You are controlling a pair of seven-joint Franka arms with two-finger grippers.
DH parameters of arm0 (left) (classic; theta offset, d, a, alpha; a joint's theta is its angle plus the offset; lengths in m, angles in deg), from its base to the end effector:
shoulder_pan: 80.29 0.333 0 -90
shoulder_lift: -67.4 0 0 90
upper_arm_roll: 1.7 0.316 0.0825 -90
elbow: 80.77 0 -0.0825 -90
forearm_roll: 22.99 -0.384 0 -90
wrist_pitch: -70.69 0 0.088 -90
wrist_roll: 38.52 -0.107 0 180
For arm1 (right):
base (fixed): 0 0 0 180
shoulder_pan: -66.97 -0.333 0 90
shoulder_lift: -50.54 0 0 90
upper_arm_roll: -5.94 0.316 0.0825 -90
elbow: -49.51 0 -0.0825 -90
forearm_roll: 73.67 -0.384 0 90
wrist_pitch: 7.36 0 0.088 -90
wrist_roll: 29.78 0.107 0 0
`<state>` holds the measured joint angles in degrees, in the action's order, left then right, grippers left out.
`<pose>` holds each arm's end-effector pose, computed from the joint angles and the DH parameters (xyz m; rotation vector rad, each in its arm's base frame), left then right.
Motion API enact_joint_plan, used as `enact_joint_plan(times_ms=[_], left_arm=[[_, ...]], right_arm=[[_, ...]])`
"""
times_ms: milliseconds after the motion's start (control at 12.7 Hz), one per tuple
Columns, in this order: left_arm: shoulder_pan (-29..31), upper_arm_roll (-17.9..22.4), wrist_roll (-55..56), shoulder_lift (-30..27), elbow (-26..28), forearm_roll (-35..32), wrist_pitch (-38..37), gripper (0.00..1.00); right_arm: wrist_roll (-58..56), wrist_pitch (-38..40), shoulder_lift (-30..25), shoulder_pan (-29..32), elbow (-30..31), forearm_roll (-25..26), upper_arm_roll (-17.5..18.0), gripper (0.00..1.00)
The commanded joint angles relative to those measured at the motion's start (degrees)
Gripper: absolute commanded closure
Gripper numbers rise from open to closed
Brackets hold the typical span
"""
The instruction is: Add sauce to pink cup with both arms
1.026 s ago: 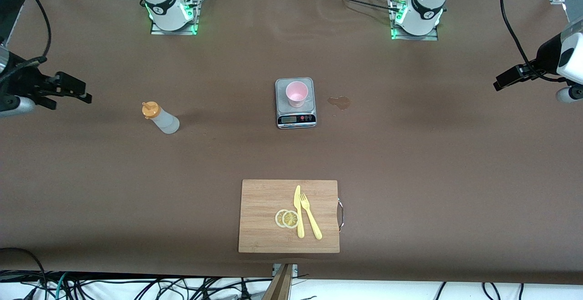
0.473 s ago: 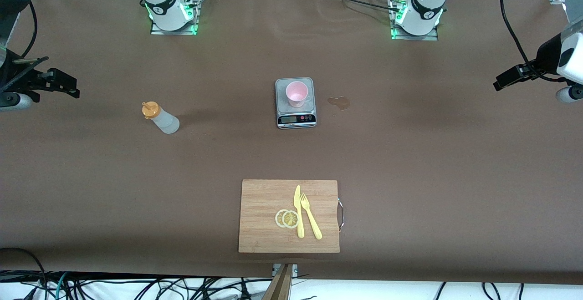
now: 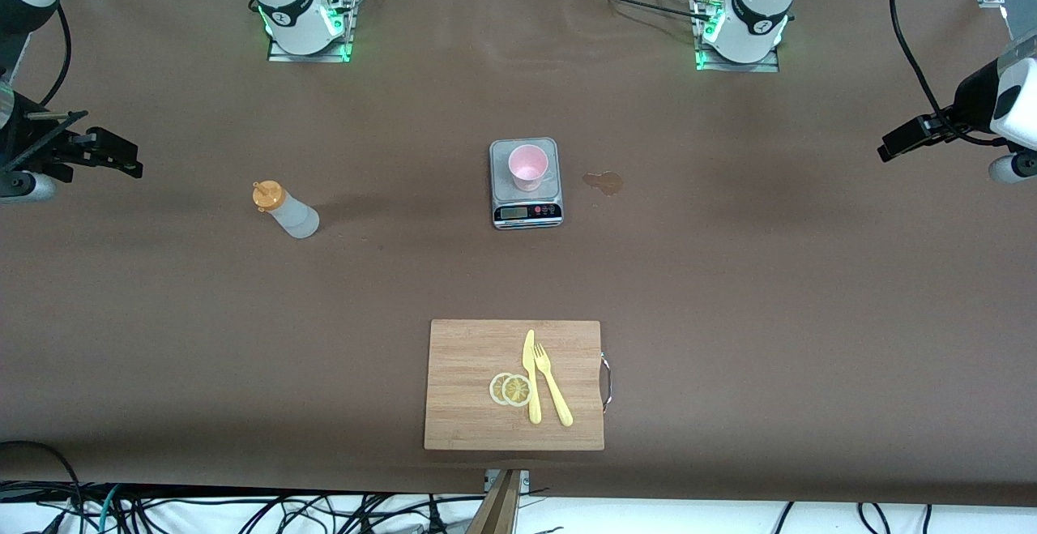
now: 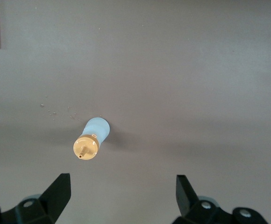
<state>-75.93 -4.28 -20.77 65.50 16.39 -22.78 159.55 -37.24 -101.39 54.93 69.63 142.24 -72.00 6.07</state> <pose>0.5372 0.0159 0.5824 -3.0781 -0.5301 0.1735 0.5791 -0.0286 0.5645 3.1133 0.1384 -0.0876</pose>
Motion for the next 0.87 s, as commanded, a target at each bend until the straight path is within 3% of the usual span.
enact_joint_plan(times_ms=[0,789], left_arm=[[0.5,-0.2,-1.0,0.3,-1.1,1.2,-0.4,0.00],[0.5,-0.2,-1.0,0.3,-1.1,1.2,-0.4,0.00]], right_arm=[[0.8,0.3,0.1,0.0,-0.8,0.4,0.2,0.00],[4.1,0.3,0.6,0.2,-0.7,0.3,0.1,0.00]])
